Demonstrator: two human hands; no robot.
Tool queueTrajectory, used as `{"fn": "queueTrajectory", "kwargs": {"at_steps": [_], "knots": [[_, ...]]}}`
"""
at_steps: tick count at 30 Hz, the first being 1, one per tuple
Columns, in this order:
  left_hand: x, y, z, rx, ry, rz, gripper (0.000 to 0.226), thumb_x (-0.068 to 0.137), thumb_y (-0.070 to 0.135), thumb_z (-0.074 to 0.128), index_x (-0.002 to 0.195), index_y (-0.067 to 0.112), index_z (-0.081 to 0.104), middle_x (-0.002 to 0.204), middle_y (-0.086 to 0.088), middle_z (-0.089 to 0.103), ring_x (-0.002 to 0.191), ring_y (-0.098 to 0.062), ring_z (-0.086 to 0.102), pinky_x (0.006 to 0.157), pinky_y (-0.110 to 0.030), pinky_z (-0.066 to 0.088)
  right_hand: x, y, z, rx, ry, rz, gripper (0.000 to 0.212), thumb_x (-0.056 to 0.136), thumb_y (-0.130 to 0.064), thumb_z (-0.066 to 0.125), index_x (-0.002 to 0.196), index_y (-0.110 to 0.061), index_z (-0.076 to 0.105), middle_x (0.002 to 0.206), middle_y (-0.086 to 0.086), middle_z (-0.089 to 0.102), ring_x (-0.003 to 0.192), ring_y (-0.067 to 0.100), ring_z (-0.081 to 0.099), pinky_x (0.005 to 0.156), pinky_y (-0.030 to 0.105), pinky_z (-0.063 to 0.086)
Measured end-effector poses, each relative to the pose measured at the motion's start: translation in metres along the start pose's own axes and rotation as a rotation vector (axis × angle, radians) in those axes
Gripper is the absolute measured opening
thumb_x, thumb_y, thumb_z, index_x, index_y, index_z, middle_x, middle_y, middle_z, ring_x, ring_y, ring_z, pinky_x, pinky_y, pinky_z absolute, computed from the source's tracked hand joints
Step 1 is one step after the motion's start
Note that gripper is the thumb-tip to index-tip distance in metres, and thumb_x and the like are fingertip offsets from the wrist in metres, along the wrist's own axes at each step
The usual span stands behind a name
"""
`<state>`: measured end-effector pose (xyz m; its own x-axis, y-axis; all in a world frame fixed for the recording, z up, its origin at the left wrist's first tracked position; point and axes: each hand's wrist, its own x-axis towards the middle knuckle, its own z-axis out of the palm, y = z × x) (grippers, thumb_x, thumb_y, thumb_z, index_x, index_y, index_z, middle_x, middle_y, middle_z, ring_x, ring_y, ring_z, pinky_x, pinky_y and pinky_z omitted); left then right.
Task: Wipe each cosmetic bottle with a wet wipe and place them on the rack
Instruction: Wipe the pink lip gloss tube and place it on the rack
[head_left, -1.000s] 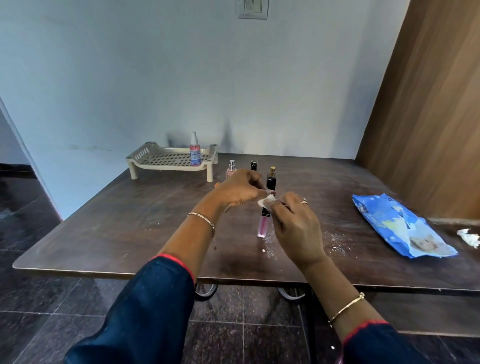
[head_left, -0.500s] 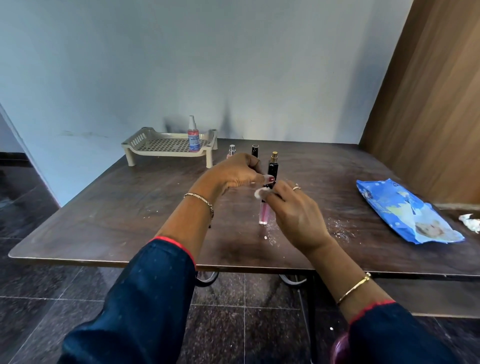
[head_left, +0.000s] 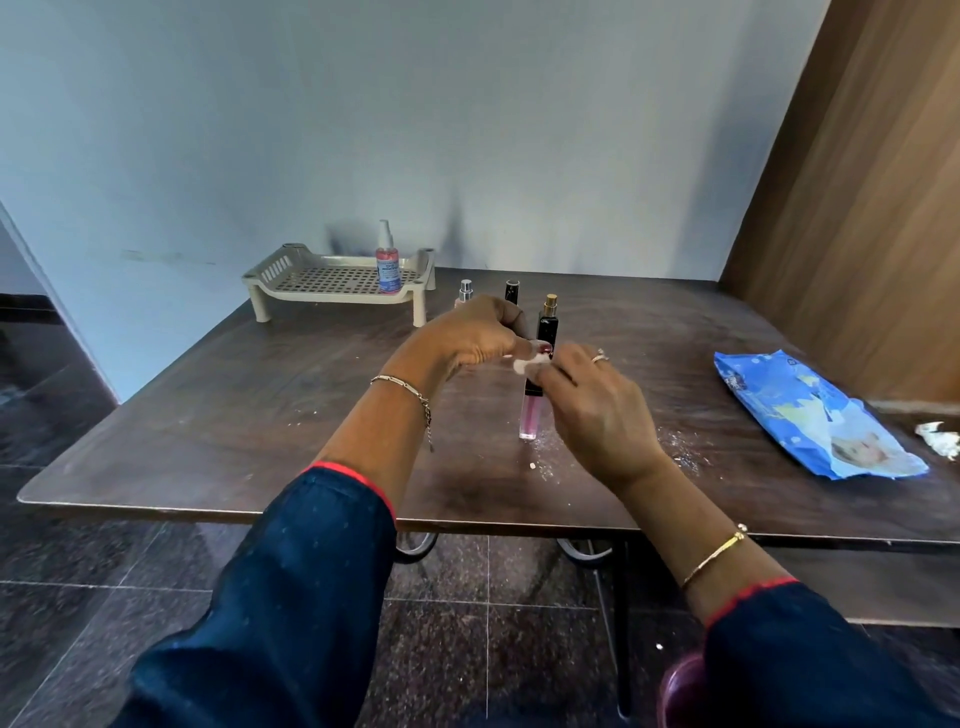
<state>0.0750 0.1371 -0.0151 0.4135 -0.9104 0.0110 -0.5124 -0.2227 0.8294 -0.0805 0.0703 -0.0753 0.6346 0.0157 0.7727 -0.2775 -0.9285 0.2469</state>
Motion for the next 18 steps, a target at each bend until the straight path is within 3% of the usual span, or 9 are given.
{"fn": "queueTrajectory", "kwargs": {"at_steps": [2,5,9,11,14,18], "knots": [[0.001,0.001,0.000,0.015,0.009,-0.007,0.012,0.079,0.006,0.070,0.071,0.010,0.062,0.065,0.001,0.057,0.059,-0.005,0.047,0.051,-0.015,0.039,0.003,0.000,0.002,-0.033,0.042,0.004,0.008,0.087,-0.005,0.060,0.089,-0.009,0.067,0.082,0.007,0.057,0.066,0.023,0.051,0.044,0.031,0.034],[0.001,0.002,-0.001,0.007,0.006,-0.015,0.014,0.078,0.011,0.074,0.072,0.010,0.061,0.061,0.003,0.052,0.055,-0.005,0.043,0.048,-0.016,0.036,-0.008,-0.003,0.008,0.022,-0.032,-0.032,0.018,0.091,-0.010,0.050,0.093,-0.008,0.068,0.085,0.008,0.058,0.069,0.024,0.054,0.041,0.033,0.038],[0.001,0.003,-0.002,0.014,0.006,-0.033,0.020,0.077,0.021,0.076,0.071,0.011,0.060,0.059,0.003,0.048,0.055,-0.008,0.039,0.054,-0.021,0.033,-0.026,-0.003,0.018,0.093,-0.294,-0.161,0.020,0.073,-0.006,0.070,0.093,-0.010,0.067,0.091,0.008,0.059,0.074,0.026,0.058,0.041,0.033,0.044],[0.002,0.004,-0.002,0.041,0.012,-0.036,0.022,0.076,0.026,0.077,0.070,0.013,0.060,0.060,0.002,0.048,0.058,-0.011,0.039,0.056,-0.024,0.031,-0.025,-0.002,0.019,0.100,-0.381,-0.212,0.017,0.071,-0.007,0.070,0.087,-0.012,0.067,0.091,0.007,0.060,0.075,0.025,0.061,0.042,0.029,0.042],[0.002,0.005,-0.002,0.065,0.008,-0.037,0.020,0.077,0.024,0.077,0.071,0.013,0.061,0.063,0.001,0.050,0.061,-0.011,0.041,0.062,-0.025,0.034,-0.014,0.003,0.010,0.037,-0.282,-0.216,0.016,0.073,-0.005,0.069,0.088,-0.011,0.066,0.087,0.006,0.058,0.070,0.024,0.058,0.041,0.028,0.032],[0.002,0.005,-0.002,0.067,0.007,-0.039,0.018,0.077,0.023,0.076,0.072,0.012,0.063,0.065,0.000,0.054,0.061,-0.010,0.043,0.063,-0.025,0.037,-0.001,0.010,-0.002,-0.019,-0.031,-0.094,0.015,0.085,-0.003,0.056,0.096,-0.006,0.067,0.084,0.009,0.057,0.067,0.025,0.053,0.041,0.034,0.040]]}}
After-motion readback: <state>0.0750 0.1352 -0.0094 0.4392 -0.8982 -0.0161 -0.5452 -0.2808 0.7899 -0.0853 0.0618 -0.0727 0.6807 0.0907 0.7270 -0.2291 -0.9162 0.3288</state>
